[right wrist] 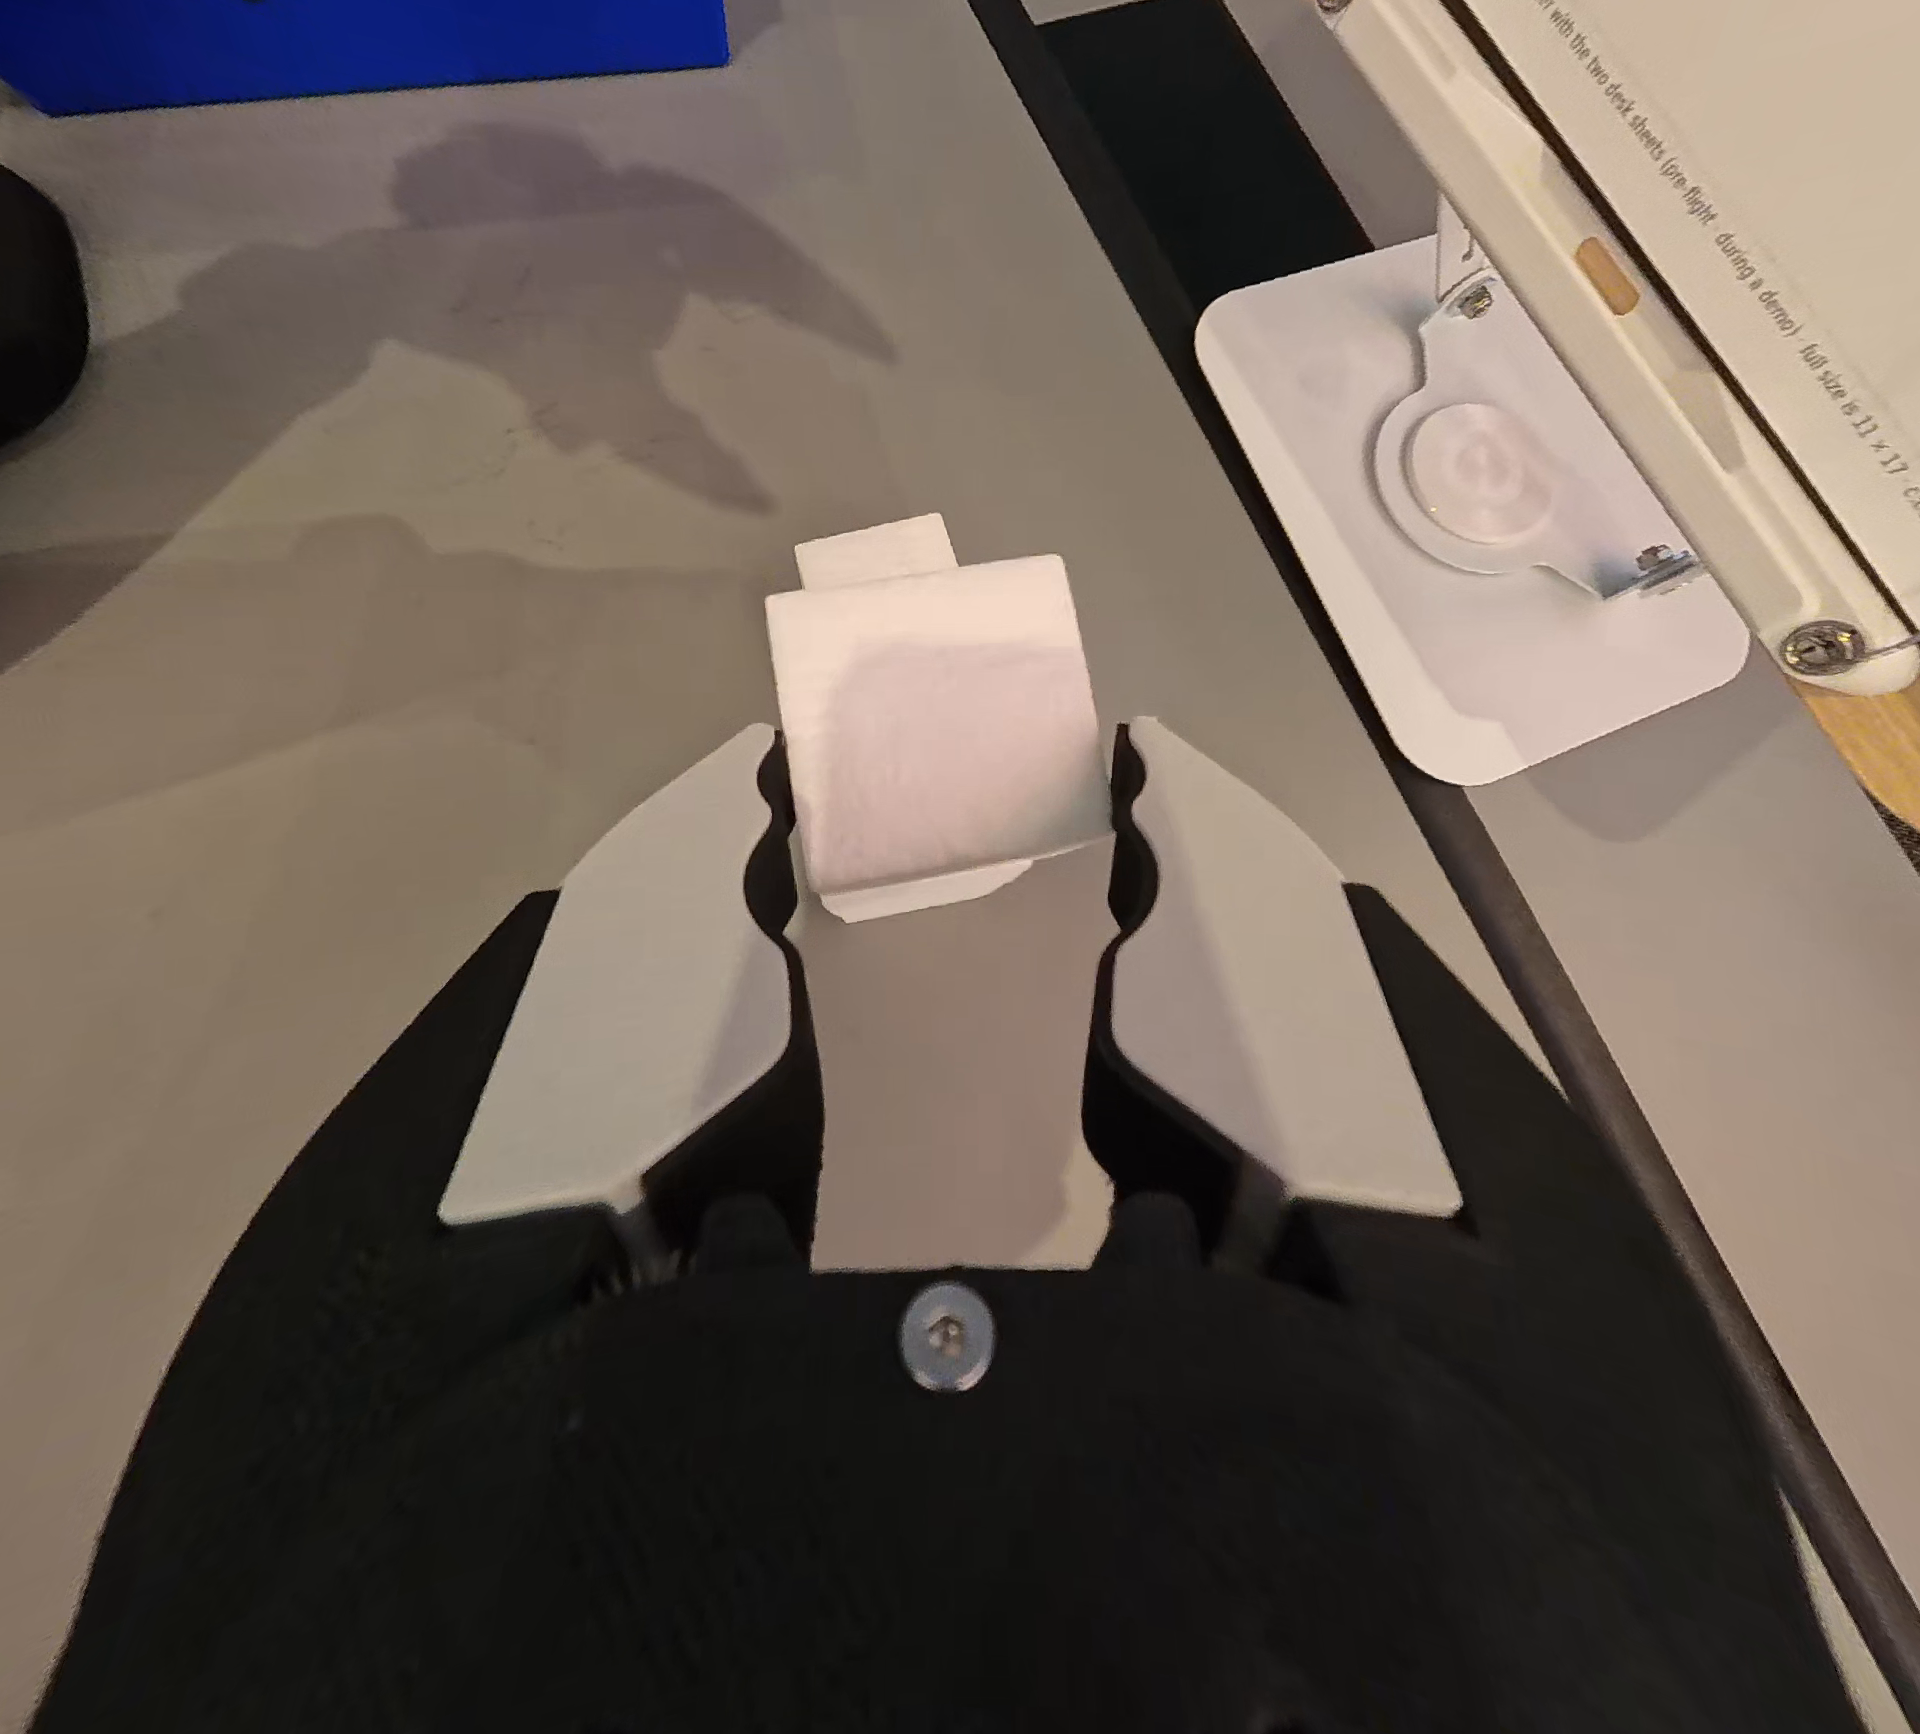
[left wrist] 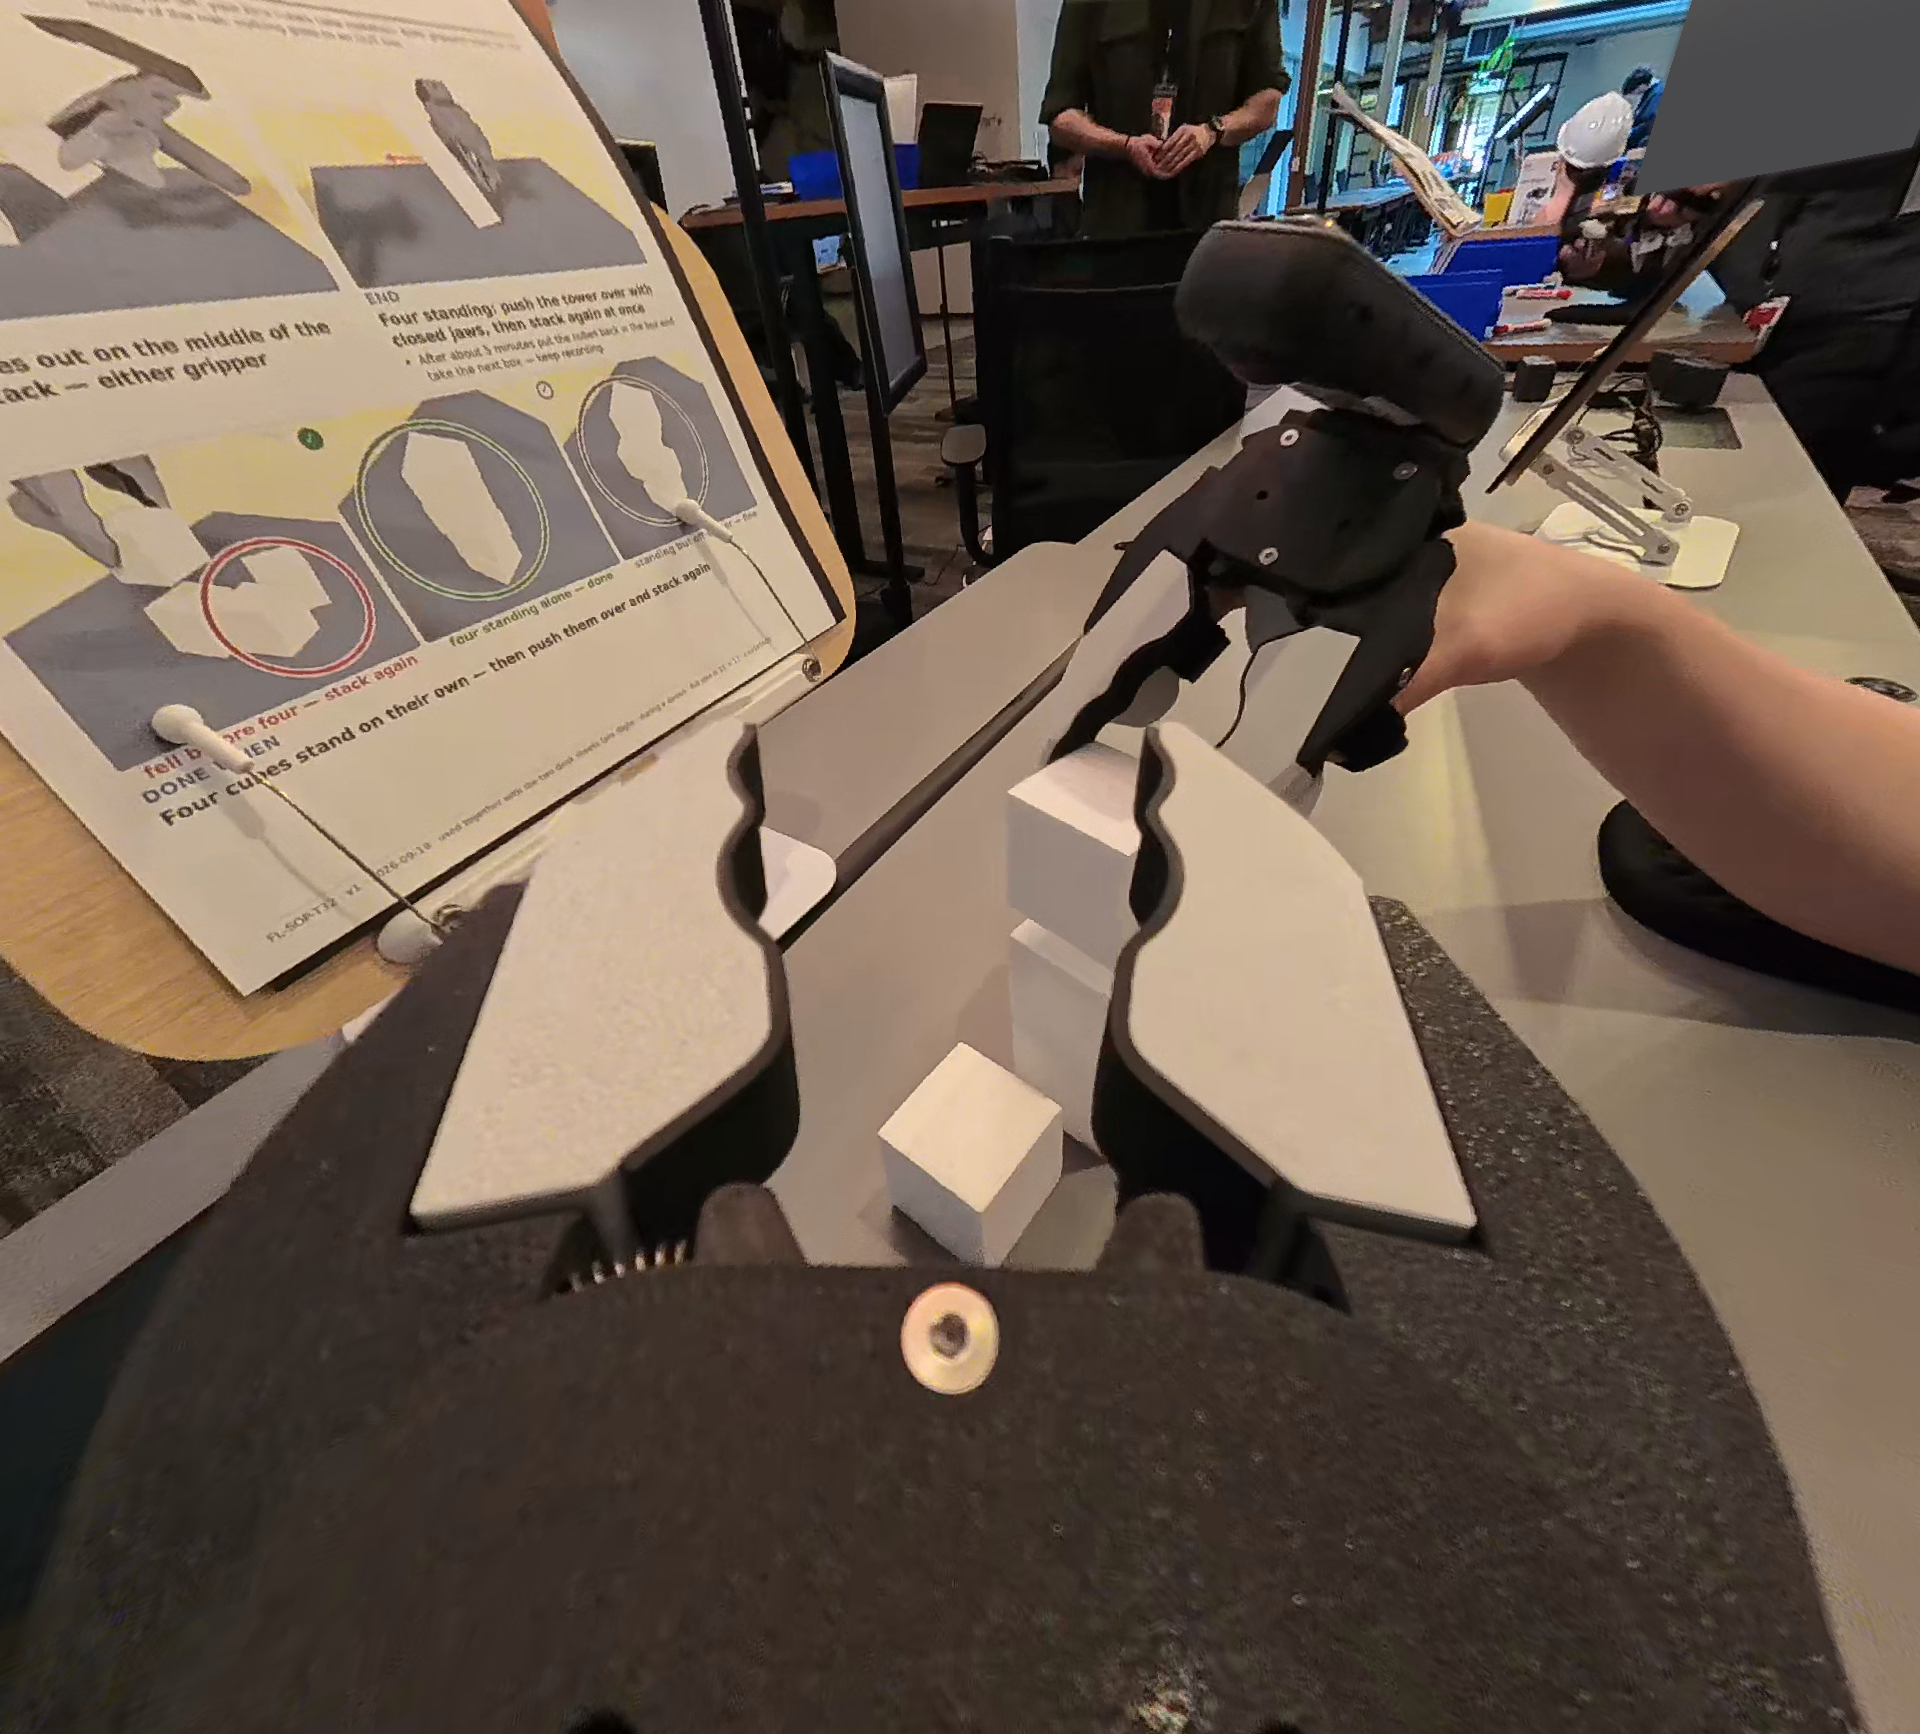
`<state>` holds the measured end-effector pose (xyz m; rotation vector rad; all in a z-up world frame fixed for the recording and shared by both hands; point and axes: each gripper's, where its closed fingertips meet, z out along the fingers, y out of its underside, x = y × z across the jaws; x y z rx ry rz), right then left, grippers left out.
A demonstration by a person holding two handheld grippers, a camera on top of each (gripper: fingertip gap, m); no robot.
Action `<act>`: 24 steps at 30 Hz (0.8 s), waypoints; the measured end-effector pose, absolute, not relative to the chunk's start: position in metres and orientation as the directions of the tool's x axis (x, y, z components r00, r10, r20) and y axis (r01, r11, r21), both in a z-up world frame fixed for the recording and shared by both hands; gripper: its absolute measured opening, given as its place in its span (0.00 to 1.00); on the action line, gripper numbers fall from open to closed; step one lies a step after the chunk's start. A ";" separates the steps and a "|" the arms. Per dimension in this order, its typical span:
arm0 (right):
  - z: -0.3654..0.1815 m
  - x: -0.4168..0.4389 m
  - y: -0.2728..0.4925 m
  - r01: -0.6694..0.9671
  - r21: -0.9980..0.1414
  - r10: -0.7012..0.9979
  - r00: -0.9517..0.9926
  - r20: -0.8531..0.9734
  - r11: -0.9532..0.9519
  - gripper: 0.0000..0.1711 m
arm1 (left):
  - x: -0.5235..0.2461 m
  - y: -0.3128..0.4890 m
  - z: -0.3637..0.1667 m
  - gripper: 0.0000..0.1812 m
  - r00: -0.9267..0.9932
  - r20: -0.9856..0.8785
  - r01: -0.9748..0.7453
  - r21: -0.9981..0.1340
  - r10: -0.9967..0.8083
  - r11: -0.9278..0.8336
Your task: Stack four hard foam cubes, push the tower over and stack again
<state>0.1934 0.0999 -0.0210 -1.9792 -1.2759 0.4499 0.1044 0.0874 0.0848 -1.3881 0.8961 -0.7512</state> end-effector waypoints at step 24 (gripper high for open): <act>0.033 0.244 0.086 0.490 -0.853 0.892 0.446 0.066 -0.182 0.43 | 0.120 0.111 -0.072 0.37 0.323 -0.094 -0.459 -0.886 -0.942 -0.069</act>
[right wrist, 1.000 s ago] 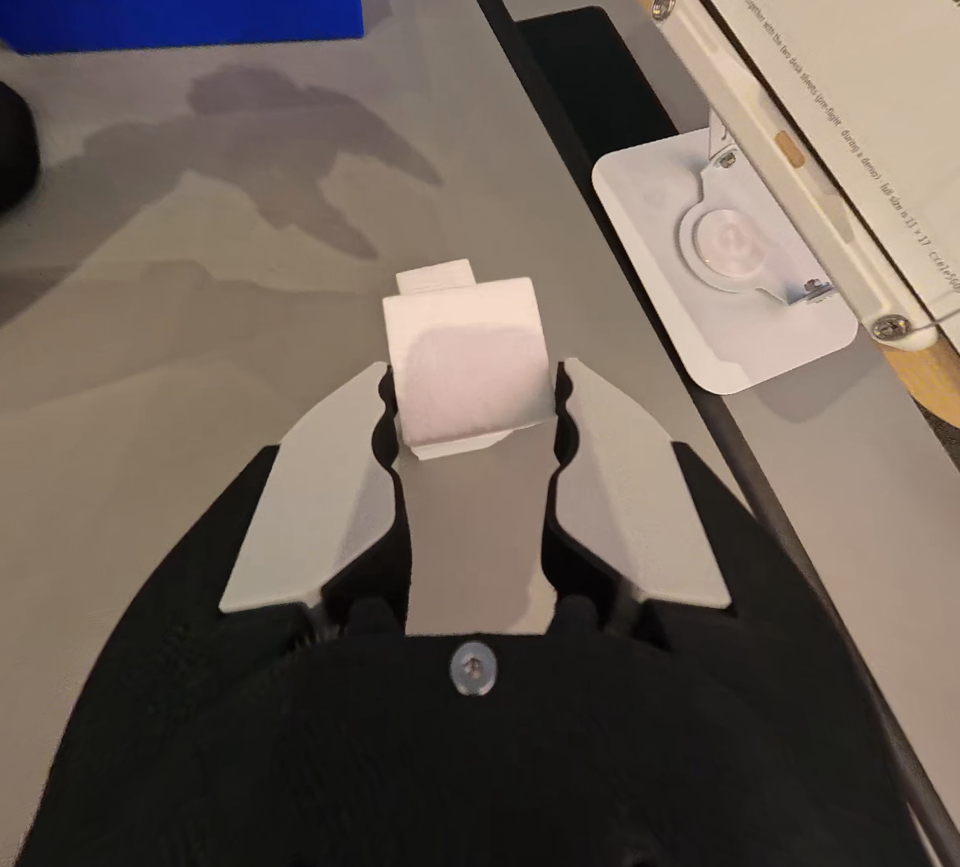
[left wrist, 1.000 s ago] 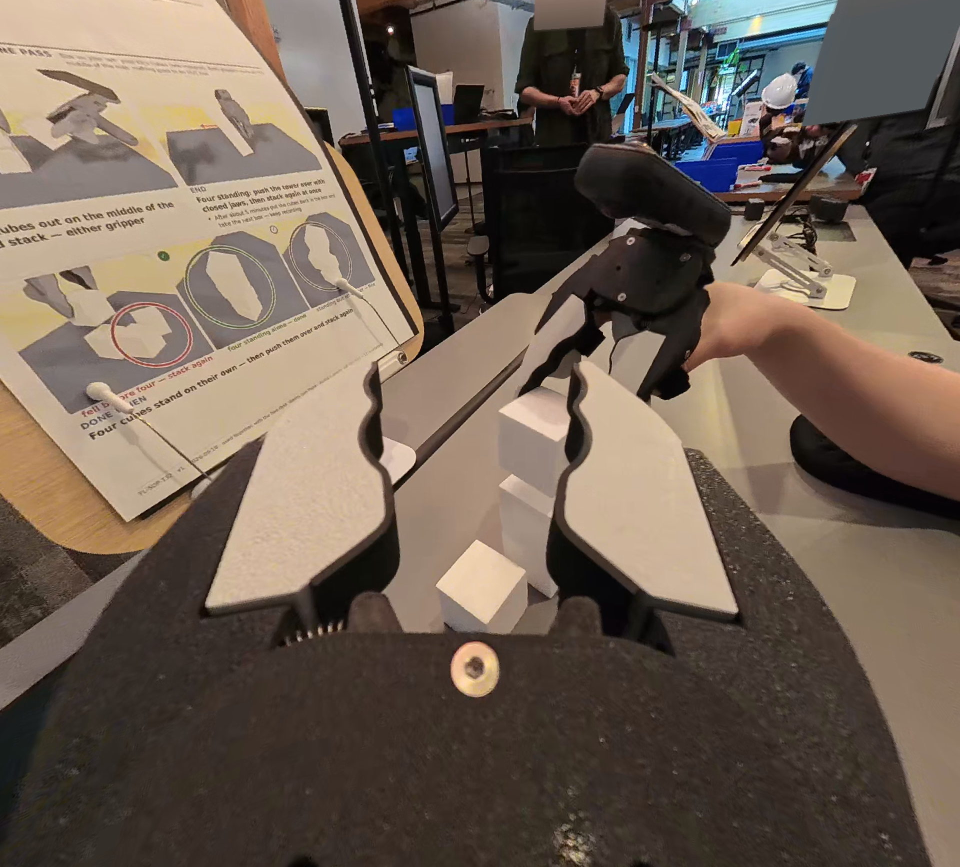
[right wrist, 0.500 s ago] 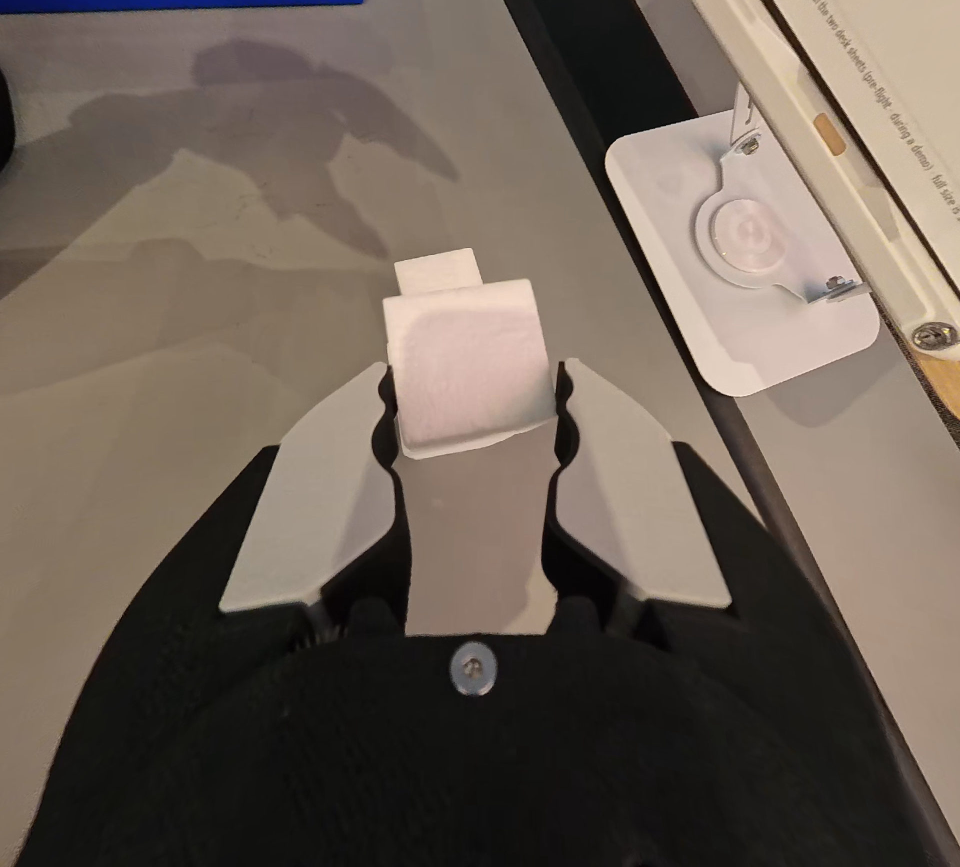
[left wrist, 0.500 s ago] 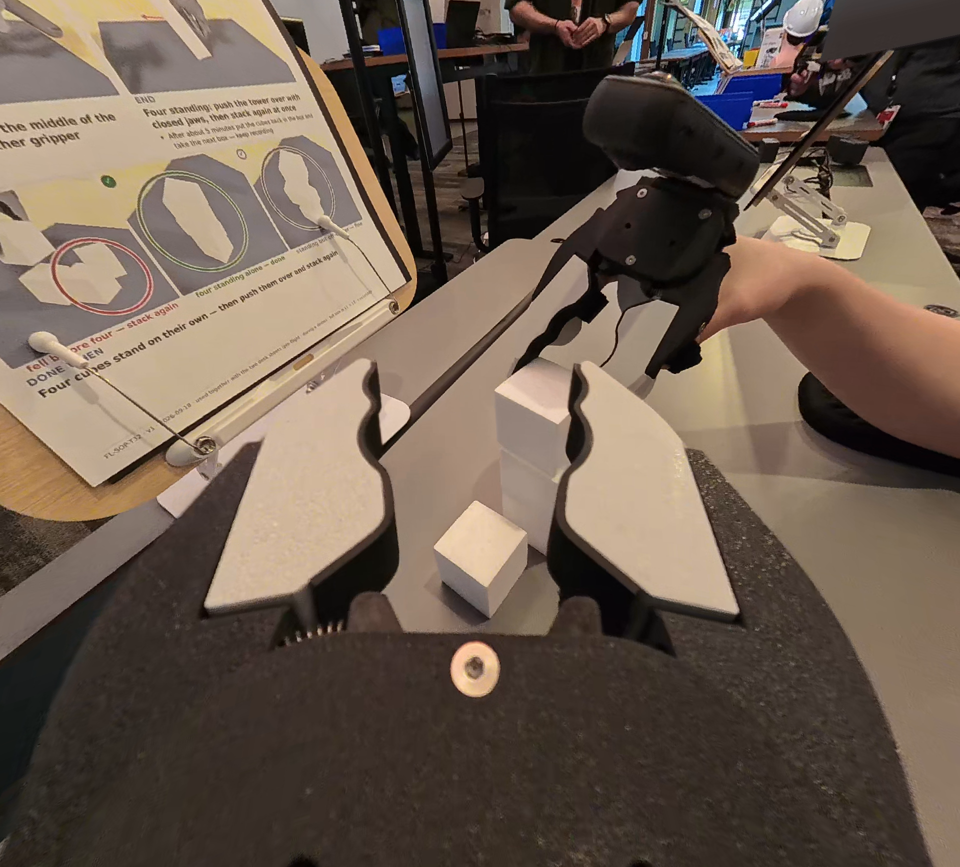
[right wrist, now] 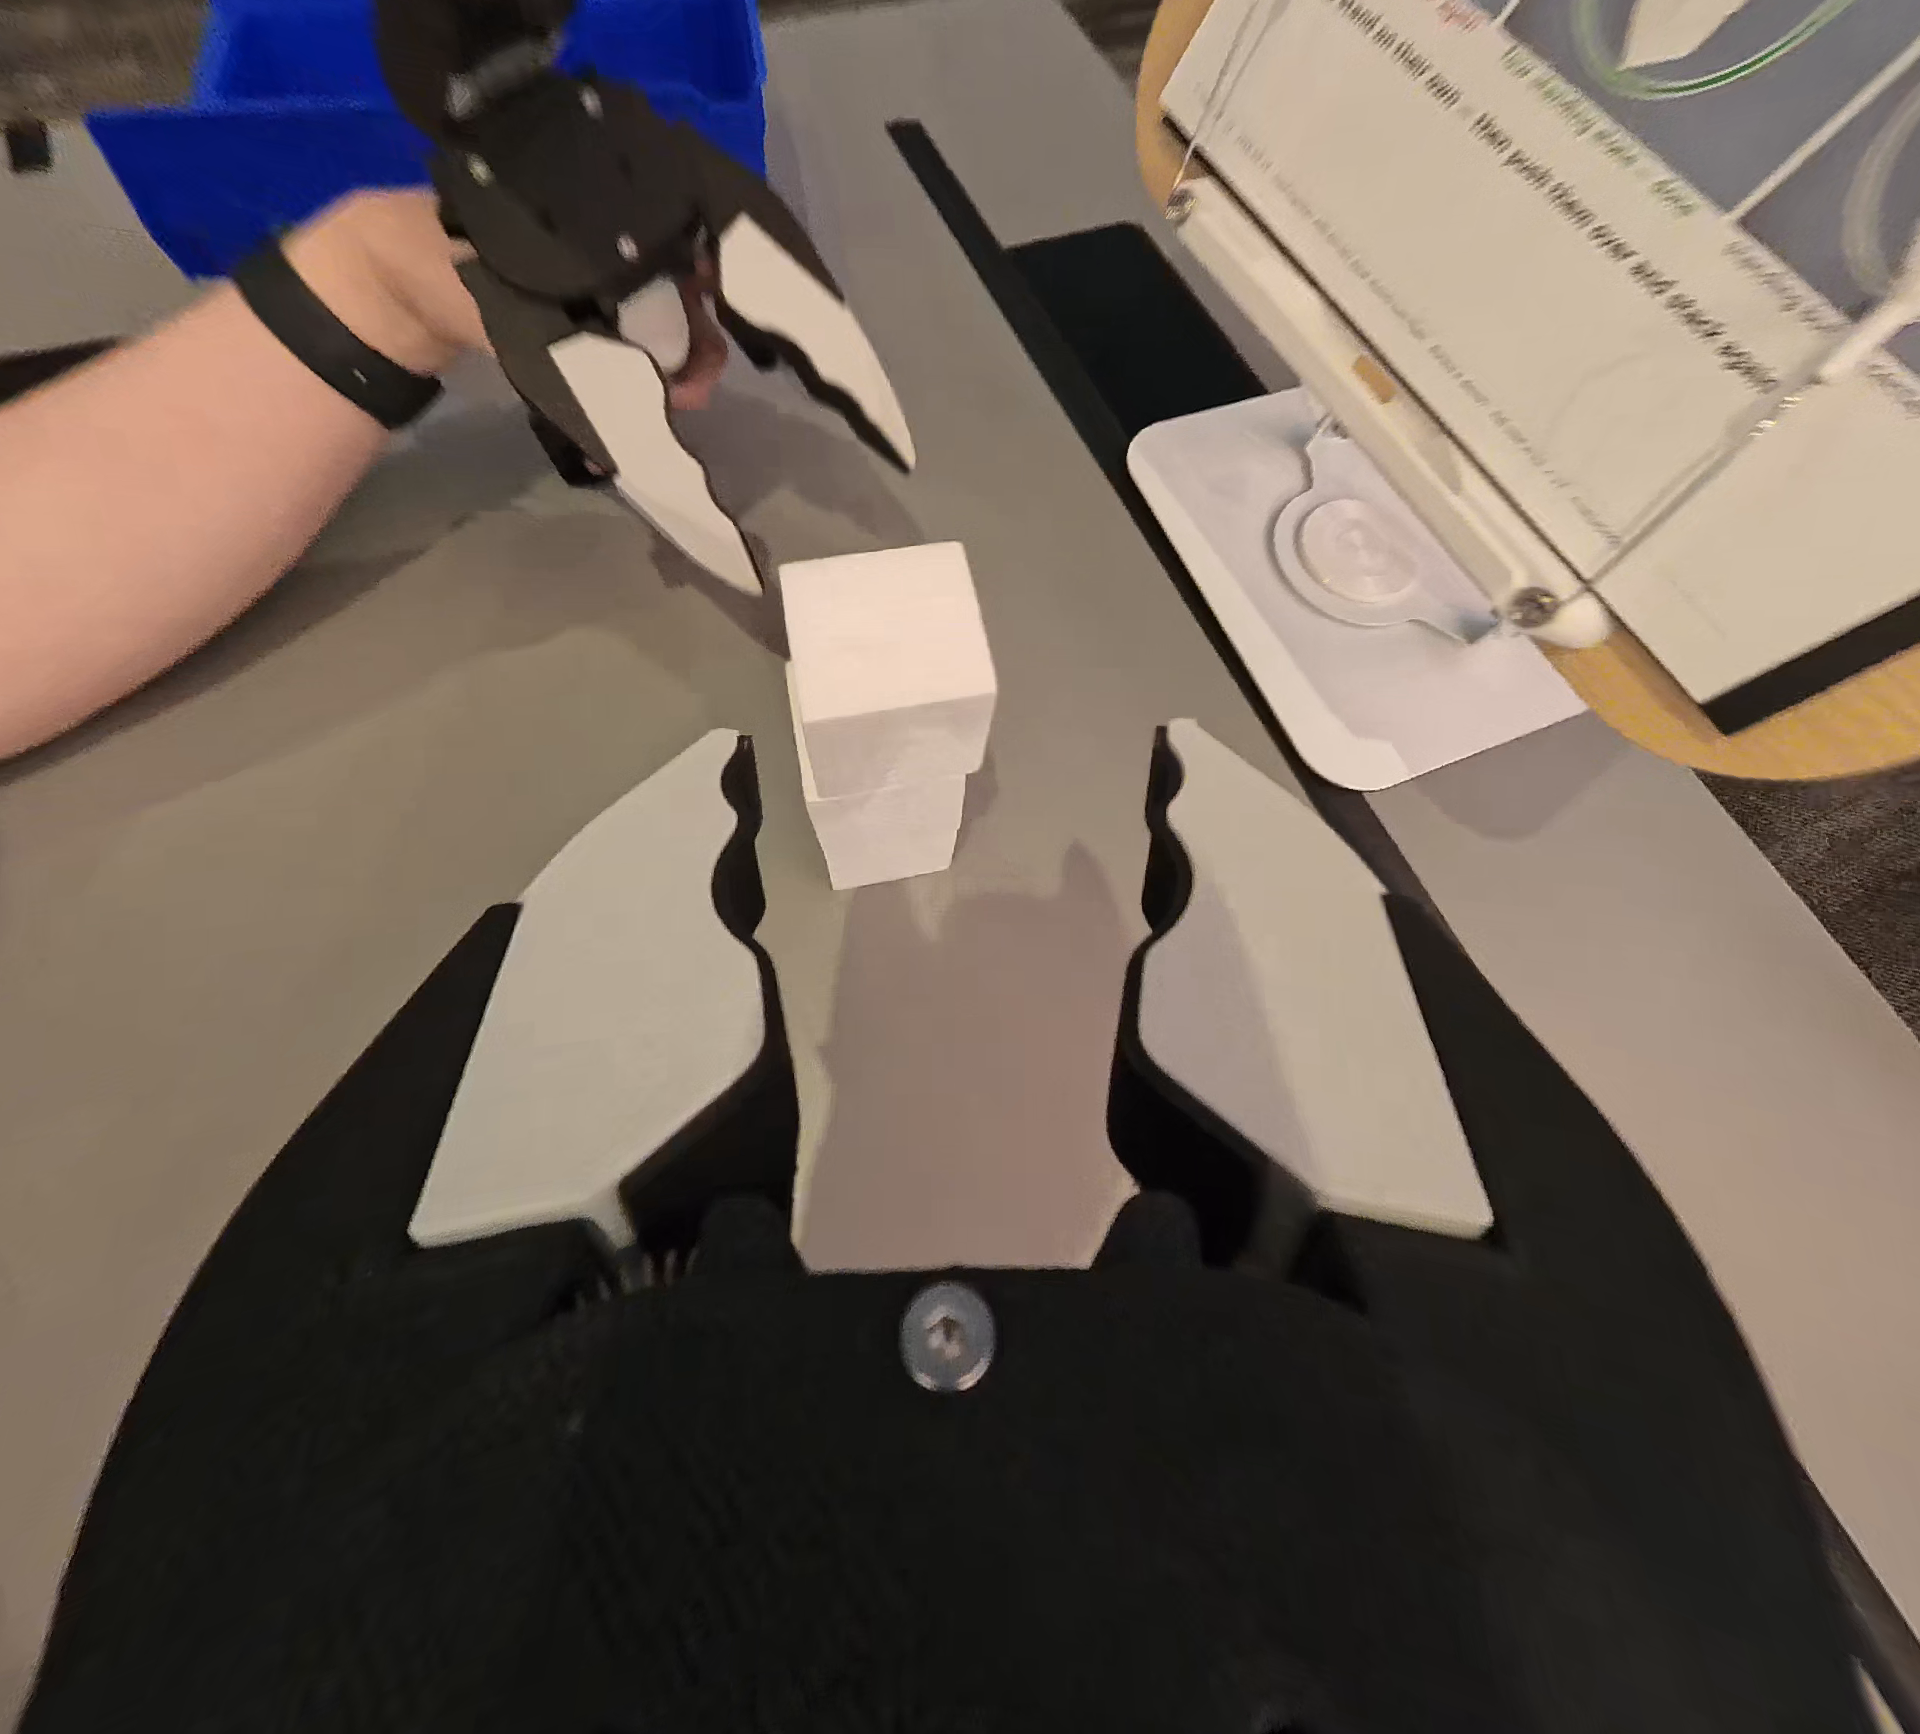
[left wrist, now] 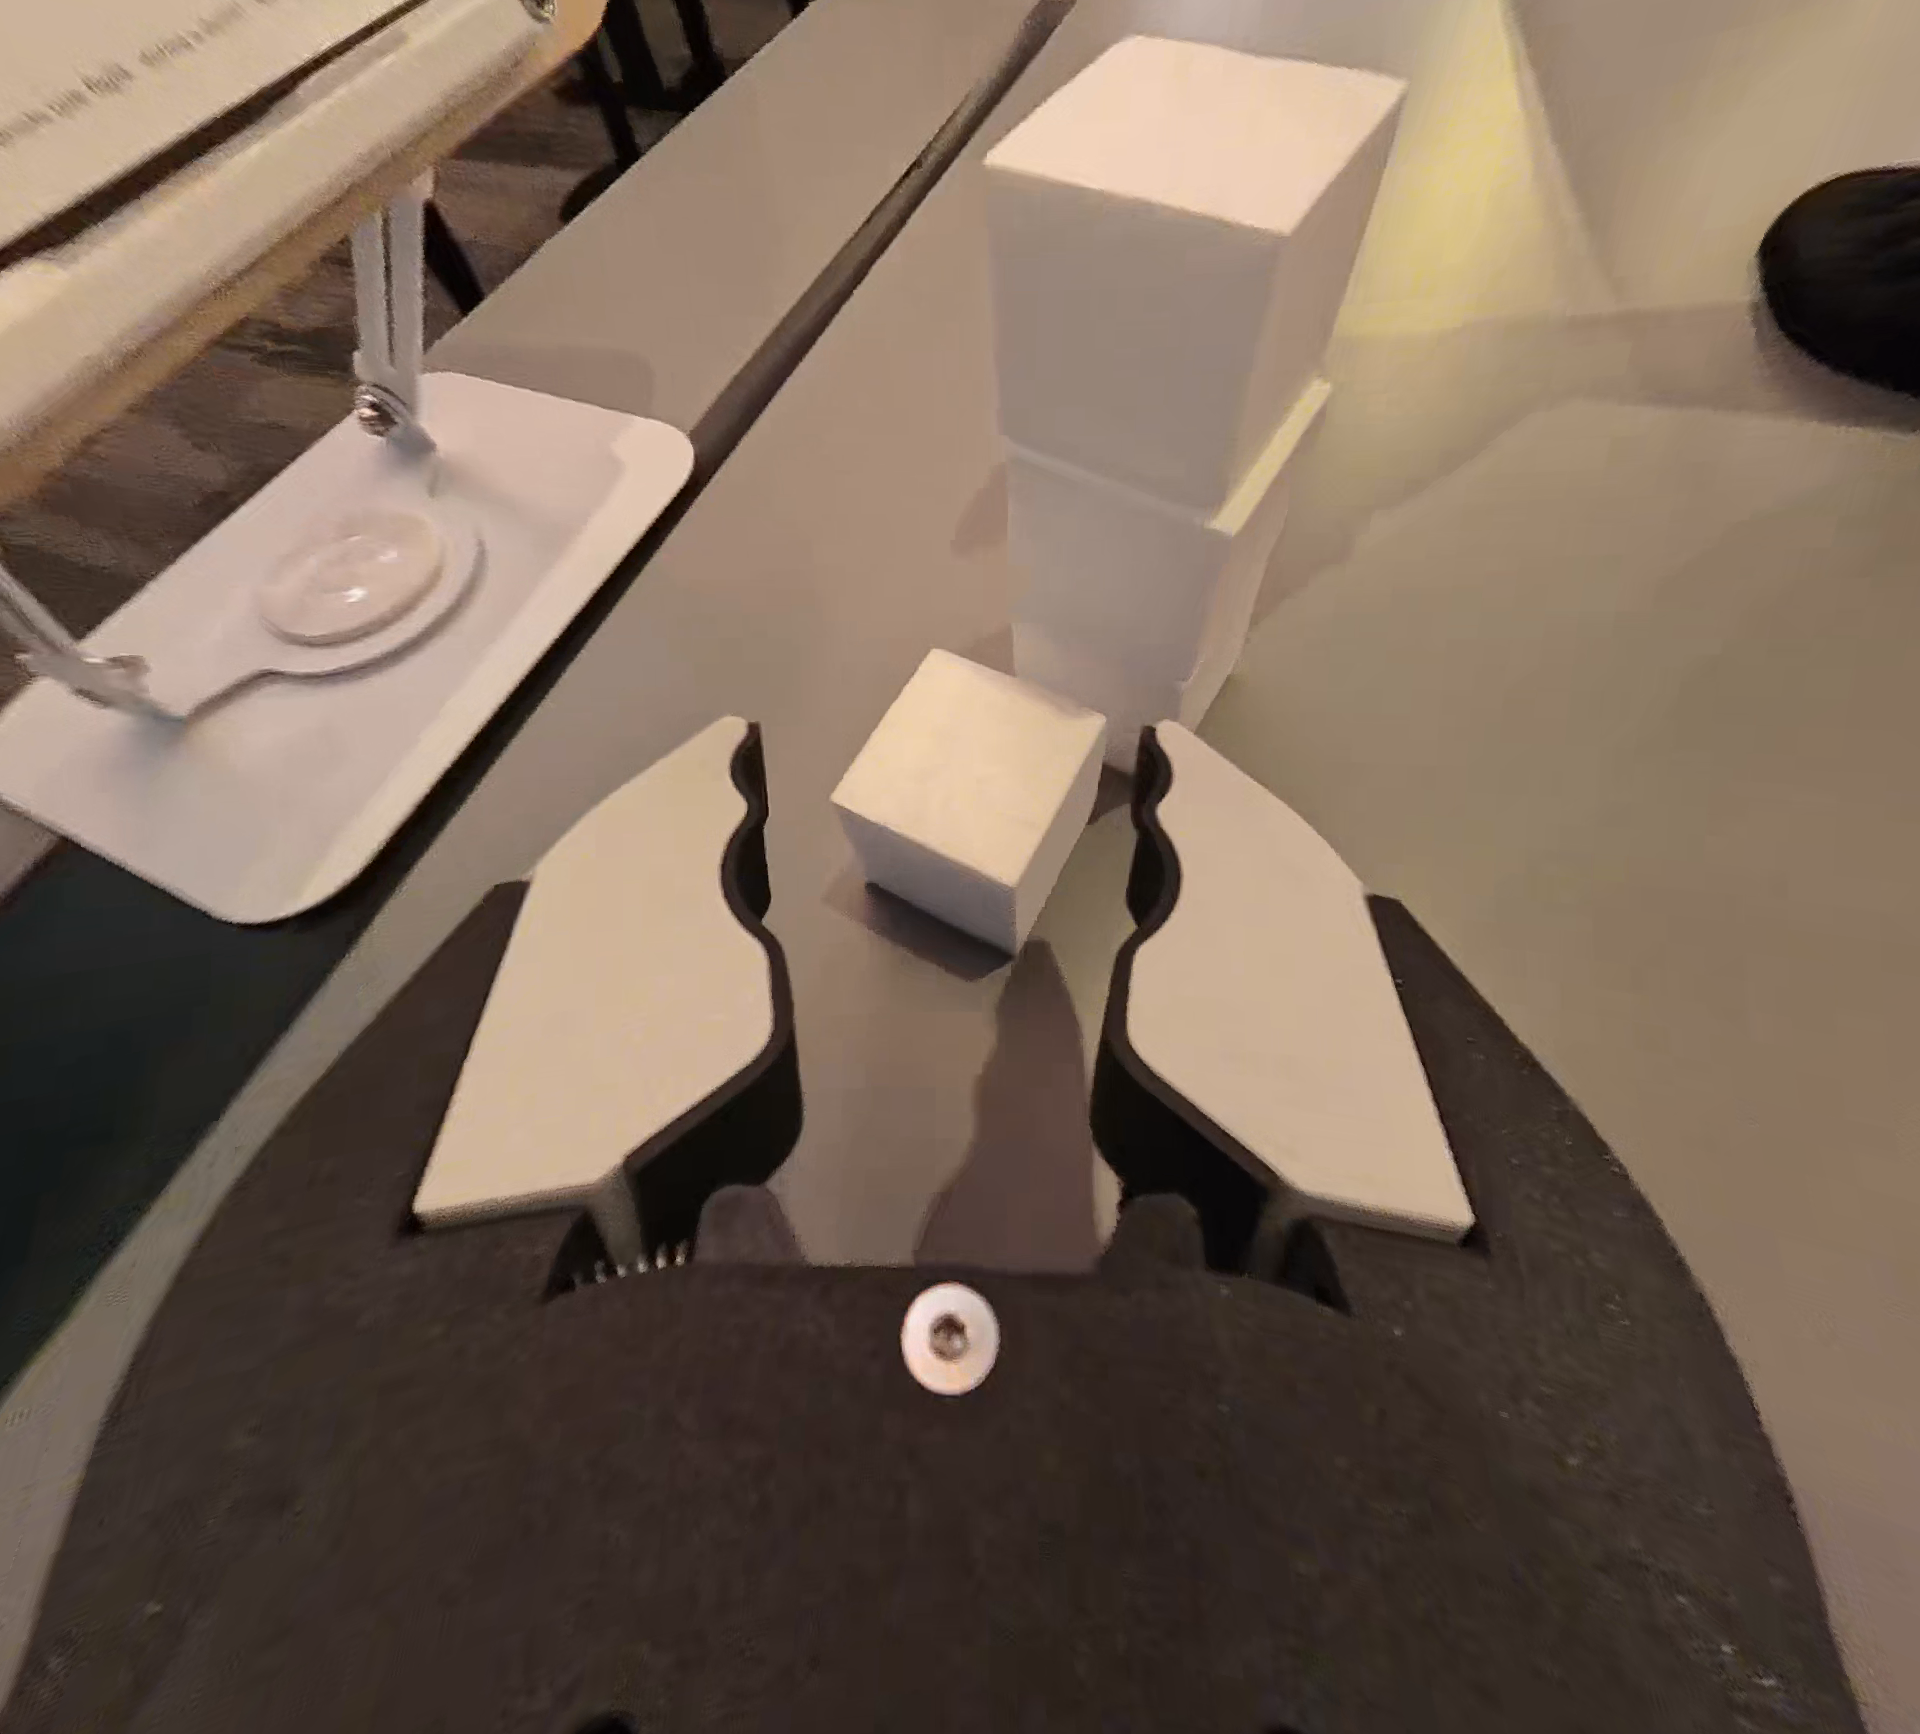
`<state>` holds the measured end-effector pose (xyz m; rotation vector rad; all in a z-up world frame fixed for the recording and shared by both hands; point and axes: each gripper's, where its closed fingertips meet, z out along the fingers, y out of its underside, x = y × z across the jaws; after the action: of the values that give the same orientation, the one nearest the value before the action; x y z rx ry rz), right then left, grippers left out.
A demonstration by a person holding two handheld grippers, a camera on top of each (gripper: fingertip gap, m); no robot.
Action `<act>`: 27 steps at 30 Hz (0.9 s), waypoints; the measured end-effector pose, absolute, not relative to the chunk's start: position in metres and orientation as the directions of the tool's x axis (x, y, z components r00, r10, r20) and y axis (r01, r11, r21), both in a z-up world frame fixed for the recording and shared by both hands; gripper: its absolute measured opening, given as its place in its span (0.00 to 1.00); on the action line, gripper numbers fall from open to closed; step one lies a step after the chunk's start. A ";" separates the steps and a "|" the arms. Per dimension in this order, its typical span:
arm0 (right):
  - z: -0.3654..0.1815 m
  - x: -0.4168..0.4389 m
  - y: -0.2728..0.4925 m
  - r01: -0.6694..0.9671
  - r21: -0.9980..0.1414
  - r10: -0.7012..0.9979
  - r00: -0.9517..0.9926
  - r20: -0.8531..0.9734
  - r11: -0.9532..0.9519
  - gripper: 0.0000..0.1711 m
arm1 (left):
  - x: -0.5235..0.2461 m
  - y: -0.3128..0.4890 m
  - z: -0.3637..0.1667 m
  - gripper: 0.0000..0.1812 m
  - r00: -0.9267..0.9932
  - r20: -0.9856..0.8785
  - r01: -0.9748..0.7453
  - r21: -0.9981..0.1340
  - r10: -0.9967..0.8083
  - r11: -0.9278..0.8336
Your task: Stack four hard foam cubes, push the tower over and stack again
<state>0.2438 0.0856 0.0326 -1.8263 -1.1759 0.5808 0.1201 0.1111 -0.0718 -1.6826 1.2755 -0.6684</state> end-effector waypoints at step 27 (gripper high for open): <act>0.039 0.299 0.099 0.429 -0.874 0.849 0.527 0.038 -0.227 0.40 | 0.100 0.136 -0.022 0.34 0.539 -0.190 -0.467 -0.878 -0.821 -0.103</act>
<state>0.2994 0.0987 0.0392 -1.8481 -1.0548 0.5746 0.1003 0.1358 -0.0222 -1.7449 1.0796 -0.4292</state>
